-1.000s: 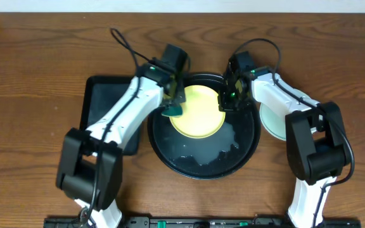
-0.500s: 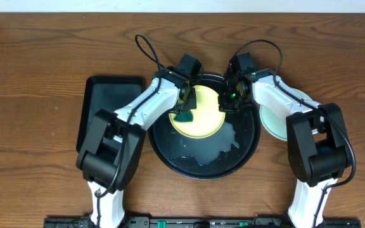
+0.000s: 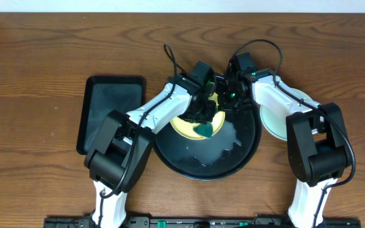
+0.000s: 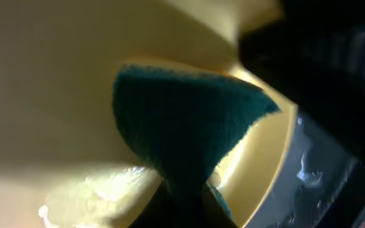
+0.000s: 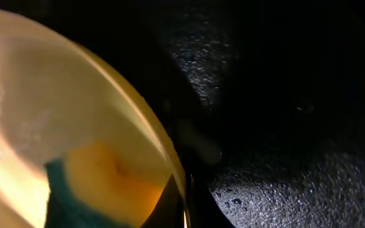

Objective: Clean dirty plates on tray and stack at the side
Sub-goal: 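Scrub the yellow plate with the sponge while right gripper holds it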

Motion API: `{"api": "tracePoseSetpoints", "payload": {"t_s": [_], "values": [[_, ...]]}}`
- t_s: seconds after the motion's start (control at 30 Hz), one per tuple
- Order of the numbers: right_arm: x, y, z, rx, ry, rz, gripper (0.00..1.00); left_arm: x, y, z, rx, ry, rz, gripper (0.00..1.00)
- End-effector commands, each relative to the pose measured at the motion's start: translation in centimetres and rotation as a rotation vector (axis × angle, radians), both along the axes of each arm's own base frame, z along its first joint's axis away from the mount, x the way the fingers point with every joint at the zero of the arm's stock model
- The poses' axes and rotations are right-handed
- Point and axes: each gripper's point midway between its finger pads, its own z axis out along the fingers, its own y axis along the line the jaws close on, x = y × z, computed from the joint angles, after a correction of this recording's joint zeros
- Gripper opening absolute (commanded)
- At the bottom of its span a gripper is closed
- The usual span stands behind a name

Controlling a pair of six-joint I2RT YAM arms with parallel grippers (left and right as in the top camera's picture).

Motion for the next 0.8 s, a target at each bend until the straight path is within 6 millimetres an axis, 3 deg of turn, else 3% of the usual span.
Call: {"api": "tracePoseSetpoints", "payload": {"t_s": [0.0, 0.23, 0.33, 0.43, 0.6, 0.77], "values": [[-2.1, 0.0, -2.4, -0.038, 0.075, 0.007, 0.01, 0.5, 0.1, -0.7, -0.004, -0.018, -0.032, 0.07], [-2.1, 0.0, -2.4, -0.038, 0.076, 0.007, 0.01, 7.7, 6.0, -0.7, 0.264, -0.290, 0.276, 0.08], [-2.1, 0.0, -2.4, -0.039, 0.077, 0.007, 0.01, 8.8, 8.2, -0.3, 0.361, -0.355, 0.377, 0.07], [-2.1, 0.0, -2.4, -0.039, 0.076, 0.006, 0.01, 8.4, 9.0, -0.5, 0.404, -0.347, 0.379, 0.07], [-2.1, 0.0, -2.4, -0.040, 0.076, 0.006, 0.01, 5.0, 9.6, -1.5, 0.435, -0.200, 0.325, 0.07], [-2.1, 0.0, -2.4, -0.040, 0.076, 0.006, 0.01, 1.8, 6.8, -1.8, 0.287, -0.039, 0.126, 0.08]]}}
